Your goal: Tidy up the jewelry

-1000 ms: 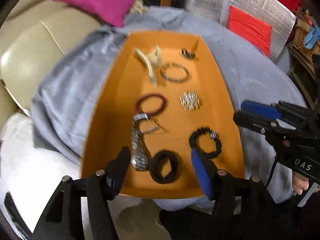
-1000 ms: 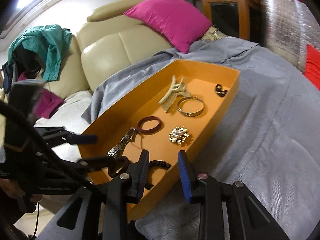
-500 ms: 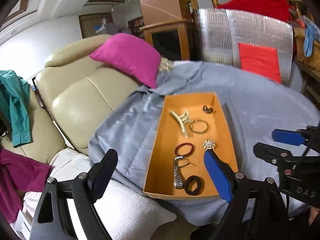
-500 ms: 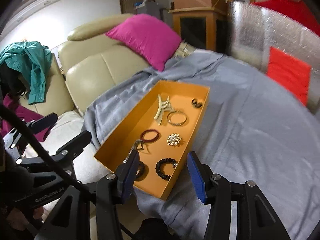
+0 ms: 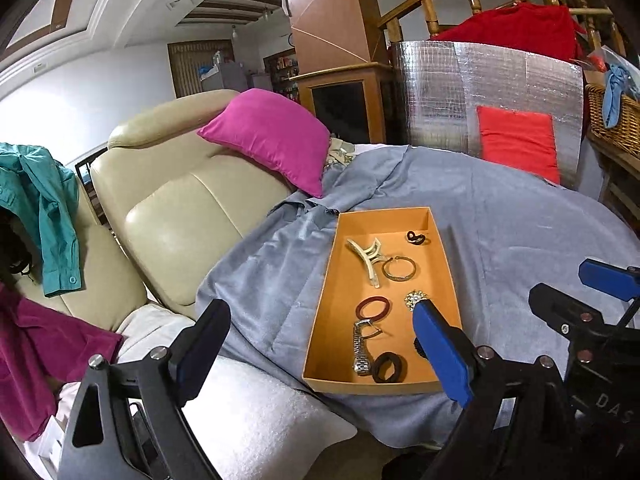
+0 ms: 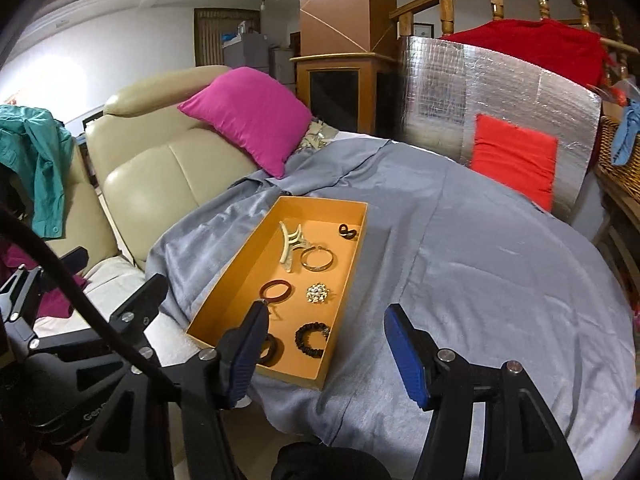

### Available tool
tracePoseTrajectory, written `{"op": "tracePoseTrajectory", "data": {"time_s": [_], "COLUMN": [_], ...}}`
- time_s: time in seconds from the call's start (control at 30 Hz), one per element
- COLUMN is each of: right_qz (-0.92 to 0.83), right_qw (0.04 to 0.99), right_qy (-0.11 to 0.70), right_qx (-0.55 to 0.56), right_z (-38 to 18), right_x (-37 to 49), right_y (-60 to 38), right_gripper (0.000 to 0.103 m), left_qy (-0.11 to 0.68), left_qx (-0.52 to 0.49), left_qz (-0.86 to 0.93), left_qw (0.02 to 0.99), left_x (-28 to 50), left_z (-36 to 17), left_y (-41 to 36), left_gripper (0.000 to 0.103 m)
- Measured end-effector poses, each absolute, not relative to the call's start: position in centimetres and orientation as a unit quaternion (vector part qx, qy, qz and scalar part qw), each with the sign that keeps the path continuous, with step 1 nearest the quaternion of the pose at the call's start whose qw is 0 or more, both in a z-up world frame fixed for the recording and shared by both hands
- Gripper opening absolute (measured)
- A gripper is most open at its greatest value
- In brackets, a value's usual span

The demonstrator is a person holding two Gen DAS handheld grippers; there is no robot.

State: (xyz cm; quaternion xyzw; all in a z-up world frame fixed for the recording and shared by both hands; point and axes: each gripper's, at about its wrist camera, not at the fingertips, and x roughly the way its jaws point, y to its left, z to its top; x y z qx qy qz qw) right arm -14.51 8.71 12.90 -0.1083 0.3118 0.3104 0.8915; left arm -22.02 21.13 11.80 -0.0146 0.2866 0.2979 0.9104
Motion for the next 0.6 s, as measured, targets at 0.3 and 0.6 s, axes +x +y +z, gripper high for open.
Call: {"op": "tracePoseTrajectory", "data": {"time_s": [0.3, 0.6], "right_qz": [0.303, 0.296], "right_qw": [0.893, 0.895], "right_qy": [0.317, 0.322], "right_qx": [-0.098, -0.092], "right_z": [12.75, 12.53], "right_x": [-13.62, -13.53], "right_y": [8.45, 8.41], "right_gripper": [0.064, 0.064], "left_qy": [0.291, 0.292], "left_qx": [-0.018, -0.025], "left_qz": [0.308, 0.317], "left_qw": [0.906, 0.902], "left_x": [-21.64, -21.80], "left_z": [11.40, 11.24], "left_y": [21.36, 22.04], "left_gripper": [0.093, 0.093]}}
